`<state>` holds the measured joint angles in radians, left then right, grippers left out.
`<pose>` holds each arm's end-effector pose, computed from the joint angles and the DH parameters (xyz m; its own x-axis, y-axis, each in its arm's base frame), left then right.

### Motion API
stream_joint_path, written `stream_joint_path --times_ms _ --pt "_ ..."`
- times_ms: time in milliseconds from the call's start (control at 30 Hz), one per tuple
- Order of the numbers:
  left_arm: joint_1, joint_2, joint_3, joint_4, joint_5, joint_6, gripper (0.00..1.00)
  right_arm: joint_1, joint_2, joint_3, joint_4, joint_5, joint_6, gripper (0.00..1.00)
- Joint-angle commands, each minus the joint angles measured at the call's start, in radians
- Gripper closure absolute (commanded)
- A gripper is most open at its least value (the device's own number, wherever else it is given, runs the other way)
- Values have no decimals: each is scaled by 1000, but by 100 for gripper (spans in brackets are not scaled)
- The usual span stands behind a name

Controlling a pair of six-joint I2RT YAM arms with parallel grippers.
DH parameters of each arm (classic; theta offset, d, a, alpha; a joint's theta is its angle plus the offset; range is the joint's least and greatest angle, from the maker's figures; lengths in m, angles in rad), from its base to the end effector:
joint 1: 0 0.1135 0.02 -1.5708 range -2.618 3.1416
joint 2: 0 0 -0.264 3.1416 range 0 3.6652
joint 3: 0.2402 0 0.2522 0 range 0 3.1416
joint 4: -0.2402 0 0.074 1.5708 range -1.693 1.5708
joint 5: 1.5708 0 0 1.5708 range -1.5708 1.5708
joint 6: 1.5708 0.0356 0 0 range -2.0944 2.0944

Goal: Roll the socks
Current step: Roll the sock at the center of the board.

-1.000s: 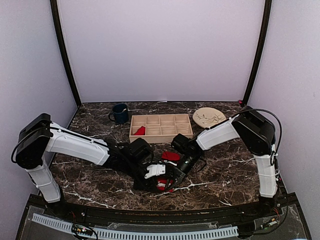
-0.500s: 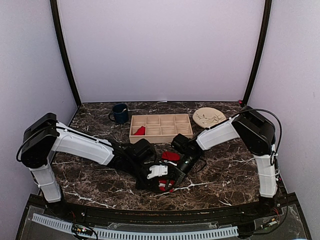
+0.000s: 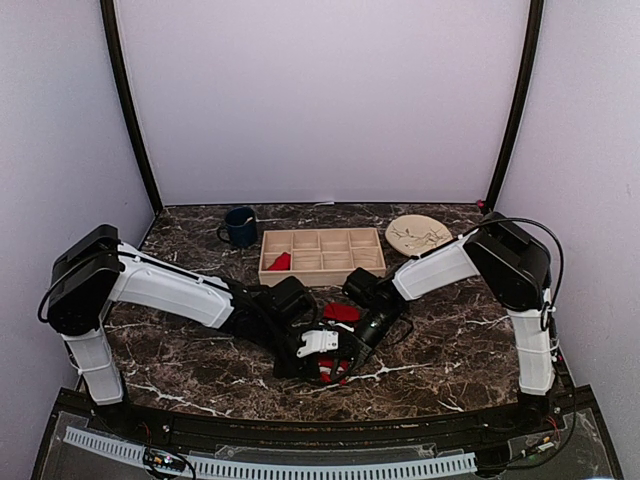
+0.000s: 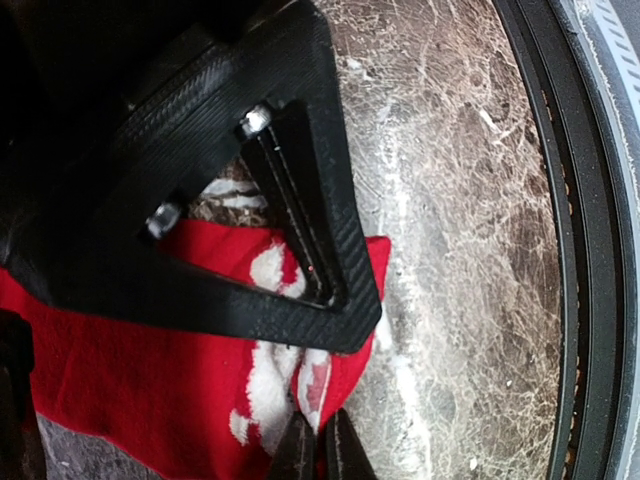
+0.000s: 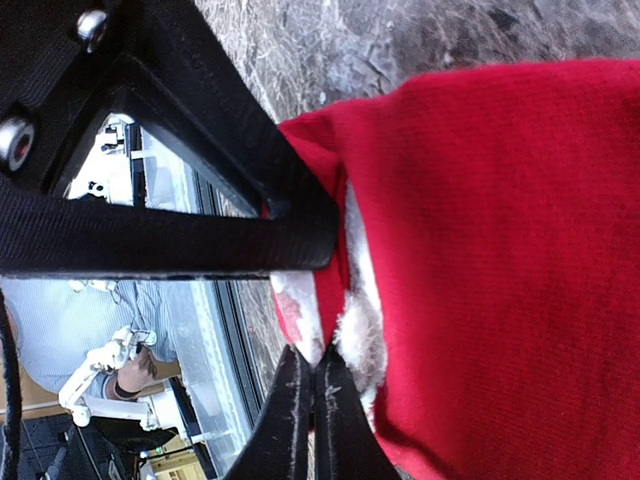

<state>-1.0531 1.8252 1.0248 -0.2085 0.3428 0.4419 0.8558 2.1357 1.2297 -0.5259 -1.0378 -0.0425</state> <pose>0.1665 -0.3165 0.1440 0.0093 0.7975 -0.6033 0.9990 -0.0338 -0.0293 0.2210 0.3013 0.0895 -0.6291 -0.7575 -0.1746 -0.4890 0.2111 0.8463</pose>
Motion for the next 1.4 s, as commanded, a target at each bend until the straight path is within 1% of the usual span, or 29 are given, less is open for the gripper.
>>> stream_joint_path --times_ms 0,167,333,533,700,767,1000,1133,1200,1233,1367 --pt "-4 29 40 -78 21 14 100 -17 6 -32 16 14 27 97" --pt "7 62 84 -152 60 0 100 -74 -38 -112 124 -2 101 91" --pt "22 66 97 -178 102 -18 100 -111 -72 -174 231 -37 175 86" --pt "49 85 133 -227 141 -20 100 -135 -115 -237 337 -64 250 84" --pt "84 116 207 -298 203 -36 100 -170 -189 -325 504 -29 362 84" --pt "100 137 243 -336 230 -40 100 -181 -223 -352 531 15 380 83" --pt "151 209 374 -475 320 -48 100 -181 -352 -433 583 215 351 84" --pt "178 260 432 -562 380 -53 100 -174 -441 -503 606 365 329 84" --pt "189 285 455 -594 390 -59 100 -162 -485 -533 613 436 313 84" --pt "193 297 462 -604 425 -63 100 -154 -507 -546 615 473 304 84" --pt "201 322 479 -631 494 -75 100 -96 -586 -572 592 606 259 84"
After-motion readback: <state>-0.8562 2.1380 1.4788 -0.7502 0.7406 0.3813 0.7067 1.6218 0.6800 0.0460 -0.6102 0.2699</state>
